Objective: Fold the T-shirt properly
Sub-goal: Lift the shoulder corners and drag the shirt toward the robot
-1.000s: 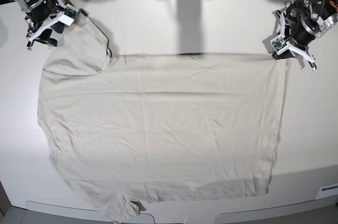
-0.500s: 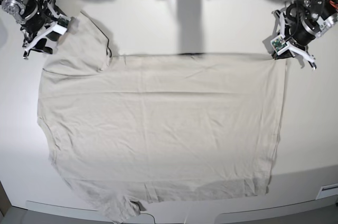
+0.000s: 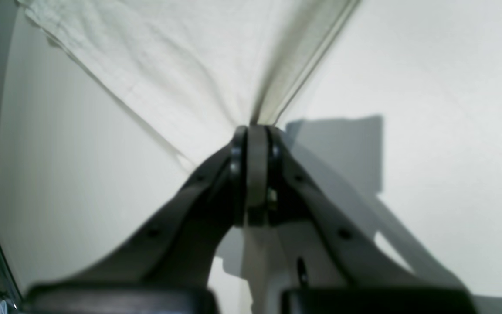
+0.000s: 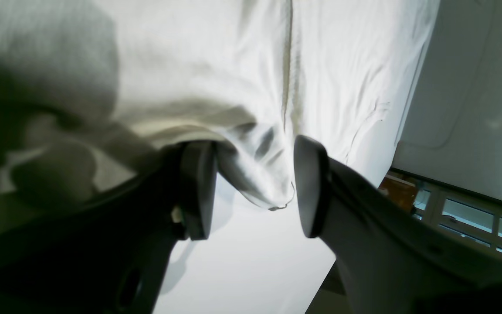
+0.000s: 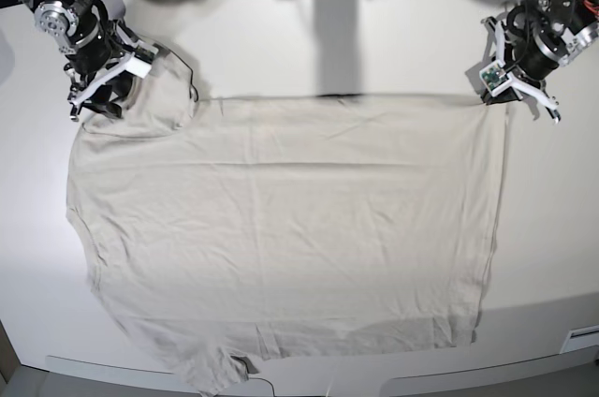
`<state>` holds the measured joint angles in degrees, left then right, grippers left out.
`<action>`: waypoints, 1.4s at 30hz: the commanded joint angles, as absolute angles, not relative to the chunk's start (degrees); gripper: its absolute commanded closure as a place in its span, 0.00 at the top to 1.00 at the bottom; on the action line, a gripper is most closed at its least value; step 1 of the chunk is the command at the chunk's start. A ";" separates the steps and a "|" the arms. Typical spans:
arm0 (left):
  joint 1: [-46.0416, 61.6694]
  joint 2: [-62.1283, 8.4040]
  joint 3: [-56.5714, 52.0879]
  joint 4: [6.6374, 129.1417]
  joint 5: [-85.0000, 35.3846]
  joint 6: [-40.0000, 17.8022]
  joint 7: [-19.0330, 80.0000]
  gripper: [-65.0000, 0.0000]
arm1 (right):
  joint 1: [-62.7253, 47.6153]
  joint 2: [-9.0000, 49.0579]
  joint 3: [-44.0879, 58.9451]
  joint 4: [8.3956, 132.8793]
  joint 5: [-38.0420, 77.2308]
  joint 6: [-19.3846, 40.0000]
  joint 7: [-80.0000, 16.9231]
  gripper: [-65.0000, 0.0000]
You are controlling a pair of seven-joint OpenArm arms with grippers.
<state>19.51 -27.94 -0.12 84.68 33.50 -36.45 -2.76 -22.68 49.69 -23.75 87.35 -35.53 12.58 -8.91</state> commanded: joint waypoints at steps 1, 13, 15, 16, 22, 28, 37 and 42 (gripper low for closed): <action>20.49 -28.45 0.16 84.20 34.87 -40.00 0.03 0.00 | -23.00 50.30 -24.18 87.22 -34.33 15.31 -8.19 0.46; 21.23 -28.47 0.14 84.20 34.46 -40.00 0.05 0.00 | -22.72 50.33 -24.12 87.24 -29.10 15.68 -13.50 0.00; 21.96 -28.49 0.05 84.20 32.82 -40.00 0.01 0.00 | -22.79 50.59 -24.12 87.24 -28.21 15.73 -13.82 0.00; 22.31 -28.49 0.05 84.20 31.79 -40.00 0.03 0.00 | -22.94 50.98 -24.12 87.26 -28.25 15.70 -13.80 0.00; 26.15 -28.64 -0.03 87.15 24.34 -40.00 0.91 0.00 | -23.38 54.70 -23.99 88.25 -14.83 13.21 -14.00 0.00; 32.62 -28.60 -4.29 93.60 16.34 -40.00 2.17 0.00 | -32.58 55.42 -19.27 93.38 -13.19 12.53 -13.93 0.00; 41.78 -28.58 -12.71 99.96 9.26 -40.00 2.13 0.00 | -50.92 54.46 -7.66 100.40 -13.23 7.55 -11.57 0.00; 45.67 -28.58 -14.55 101.93 8.49 -40.00 2.15 0.00 | -58.54 50.87 -1.61 104.31 -13.30 7.53 -10.94 0.00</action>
<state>45.19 -27.77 -14.02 100.99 9.19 -40.34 3.22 -58.17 50.02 -2.00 103.55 -13.30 7.99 -11.53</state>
